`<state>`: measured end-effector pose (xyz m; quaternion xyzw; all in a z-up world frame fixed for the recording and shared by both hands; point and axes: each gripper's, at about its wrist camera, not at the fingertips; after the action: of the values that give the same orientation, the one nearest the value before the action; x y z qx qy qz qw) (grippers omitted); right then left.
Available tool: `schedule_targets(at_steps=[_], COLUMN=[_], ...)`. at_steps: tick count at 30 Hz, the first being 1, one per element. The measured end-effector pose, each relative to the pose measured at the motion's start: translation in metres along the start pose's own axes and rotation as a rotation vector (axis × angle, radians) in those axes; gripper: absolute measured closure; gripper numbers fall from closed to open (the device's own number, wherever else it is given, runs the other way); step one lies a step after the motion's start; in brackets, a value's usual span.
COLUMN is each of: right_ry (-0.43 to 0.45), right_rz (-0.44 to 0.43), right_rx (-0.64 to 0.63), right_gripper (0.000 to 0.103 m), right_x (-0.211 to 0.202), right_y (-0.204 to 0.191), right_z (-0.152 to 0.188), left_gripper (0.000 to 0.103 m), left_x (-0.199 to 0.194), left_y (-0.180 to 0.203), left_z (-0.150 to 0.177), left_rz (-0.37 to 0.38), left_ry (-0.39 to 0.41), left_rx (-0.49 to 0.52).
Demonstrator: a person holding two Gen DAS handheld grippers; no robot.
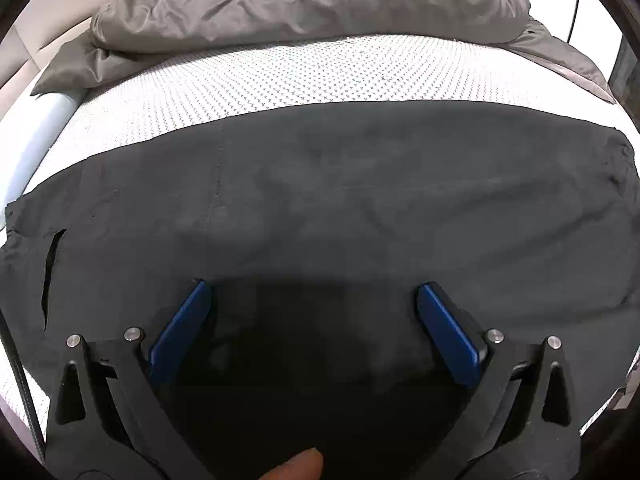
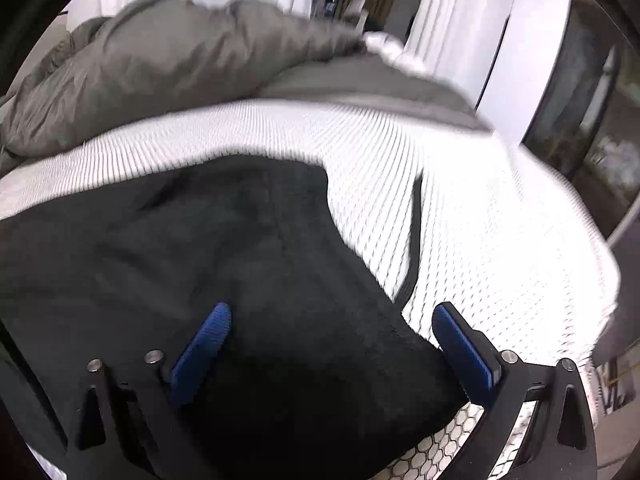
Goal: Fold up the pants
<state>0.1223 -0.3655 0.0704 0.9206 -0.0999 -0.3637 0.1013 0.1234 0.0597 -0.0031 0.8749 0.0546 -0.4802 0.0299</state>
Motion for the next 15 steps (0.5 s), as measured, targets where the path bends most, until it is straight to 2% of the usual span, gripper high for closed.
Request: schedule_targets(at_steps=[1,3,5,8,9,11,12,13,15], right_ry=[0.027,0.057,0.030,-0.028,-0.026,-0.032,-0.040,-0.039,-0.006], right_rz=[-0.032,-0.164,-0.253,-0.386,-0.399,-0.414,-0.420,-0.387,-0.316], right_rx=[-0.010,-0.021,0.010,0.003,-0.012,-0.085,-0.138,-0.240,-0.335], right_gripper=[0.001,0.001,0.001,0.001,0.001,0.001,0.001,0.001,0.001], right_x=[-0.007,-0.019,-0.022,-0.022,-0.021,-0.029,-0.026,-0.027,-0.031], right_y=[-0.008,-0.037,-0.067,-0.127,-0.142,-0.174,-0.181,-0.193,-0.193], right_z=[-0.002,-0.008,-0.006,0.004,0.006,0.016,0.017,0.023,0.033], left_gripper=[0.000,0.001,0.001,0.001,0.001,0.000,0.000,0.000,0.000], left_x=[-0.002,-0.012,-0.032,-0.039,-0.035,-0.019,-0.016,-0.016,-0.019], left_y=[0.000,0.002,0.014,0.039,0.048,0.063,0.066,0.066,0.061], left_z=[0.000,-0.001,0.002,0.009,0.013,0.022,0.026,0.027,0.028], left_rz=[-0.006,0.000,0.091,0.134,0.141,0.099,0.081,0.083,0.085], left_ry=[-0.003,0.004,0.068,0.082,0.068,0.019,0.033,0.045,0.046], left_rx=[-0.012,-0.047,-0.051,0.018,0.046,0.099,0.113,0.117,0.122])
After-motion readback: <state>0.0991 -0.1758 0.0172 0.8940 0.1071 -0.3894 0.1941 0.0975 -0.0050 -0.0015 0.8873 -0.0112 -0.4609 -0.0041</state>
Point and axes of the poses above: each gripper's, at about its wrist camera, not at the fingertips, and x roughly the way its jaws point, y to its right, z to its underside, and after that the axes turned 3 degrees about z, right-handed
